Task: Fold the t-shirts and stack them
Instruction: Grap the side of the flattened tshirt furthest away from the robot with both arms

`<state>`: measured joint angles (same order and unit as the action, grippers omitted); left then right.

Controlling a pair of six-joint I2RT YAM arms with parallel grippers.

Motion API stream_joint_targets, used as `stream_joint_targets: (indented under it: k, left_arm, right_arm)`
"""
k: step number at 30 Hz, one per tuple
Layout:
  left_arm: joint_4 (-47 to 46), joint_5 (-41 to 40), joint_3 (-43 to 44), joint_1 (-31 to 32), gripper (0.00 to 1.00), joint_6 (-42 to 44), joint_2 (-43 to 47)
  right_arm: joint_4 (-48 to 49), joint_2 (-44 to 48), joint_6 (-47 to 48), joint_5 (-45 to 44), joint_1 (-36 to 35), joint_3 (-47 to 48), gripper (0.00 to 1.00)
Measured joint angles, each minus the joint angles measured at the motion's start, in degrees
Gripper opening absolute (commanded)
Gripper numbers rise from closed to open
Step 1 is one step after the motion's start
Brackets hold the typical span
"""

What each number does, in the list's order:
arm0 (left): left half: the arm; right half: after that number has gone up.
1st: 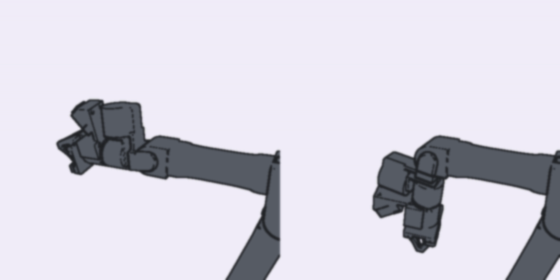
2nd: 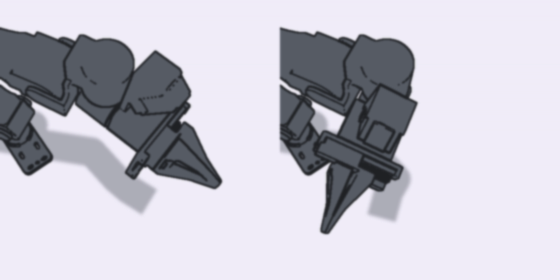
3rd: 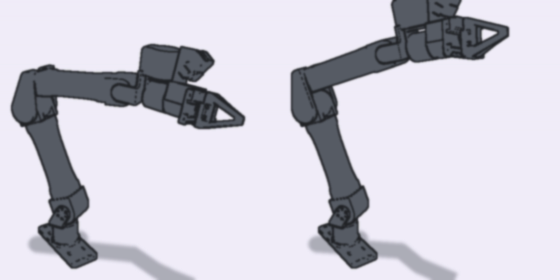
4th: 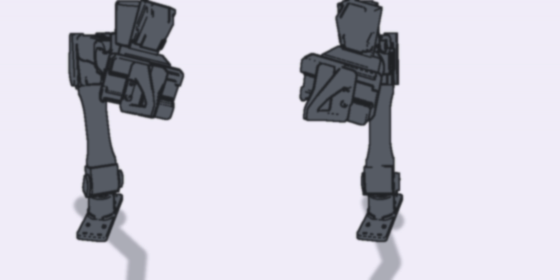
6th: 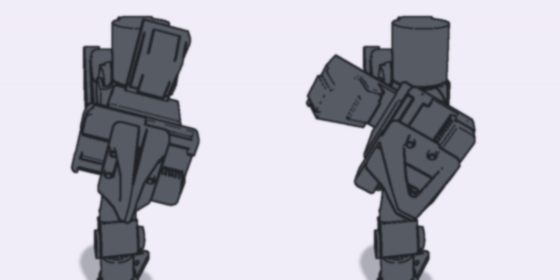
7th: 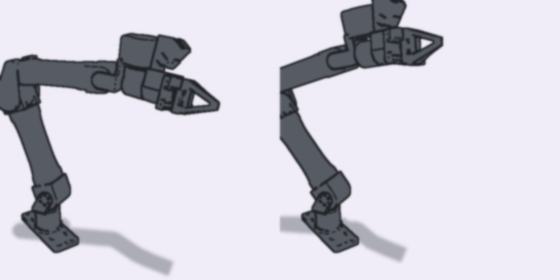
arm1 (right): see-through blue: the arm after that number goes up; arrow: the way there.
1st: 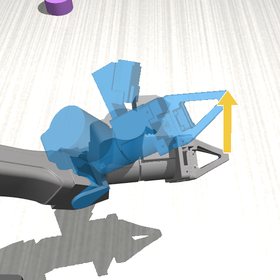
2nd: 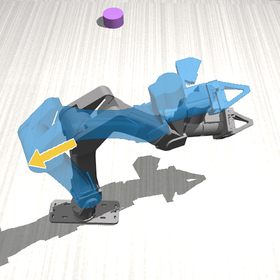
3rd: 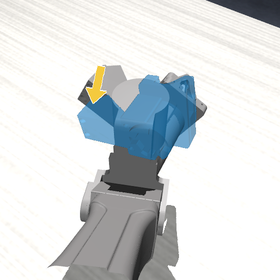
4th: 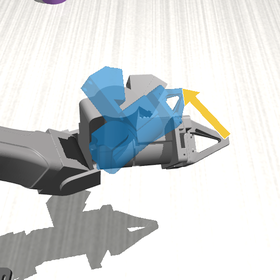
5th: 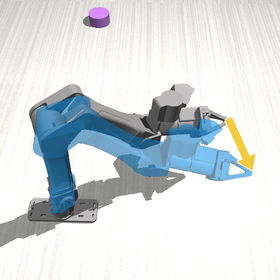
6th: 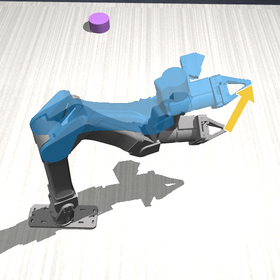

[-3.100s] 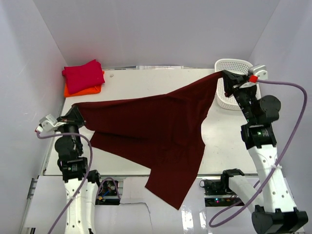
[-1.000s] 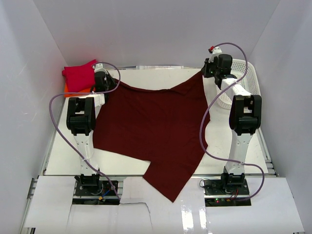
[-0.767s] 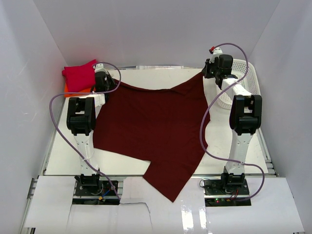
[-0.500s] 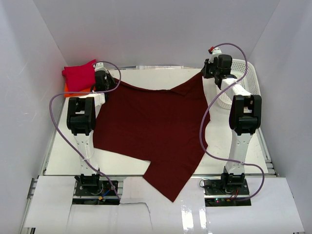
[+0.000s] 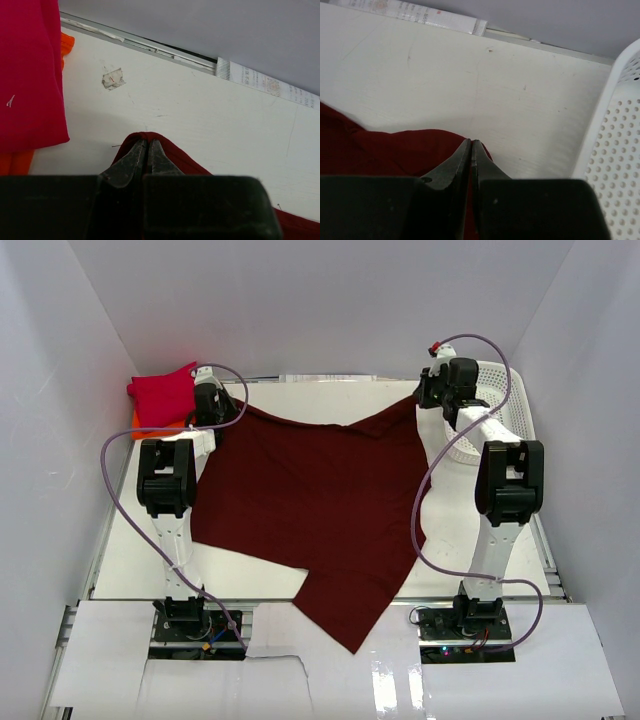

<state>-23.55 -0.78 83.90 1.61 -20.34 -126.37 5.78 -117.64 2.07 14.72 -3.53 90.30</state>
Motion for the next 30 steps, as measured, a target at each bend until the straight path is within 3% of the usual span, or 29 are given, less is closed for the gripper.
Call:
stream_joint_targets:
  k: [13, 30]
  left_arm:
    - [-0.1, -0.2, -0.7, 0.0, 0.0, -0.2, 0.1]
    - [-0.1, -1.0, -6.3, 0.0, 0.0, -0.5, 6.1]
  right_arm:
    - [0.7, 14.2, 1.2, -2.9, -2.5, -12.2, 0.08]
    - [1.1, 25.7, 2.9, -5.6, -2.6, -17.9, 0.08]
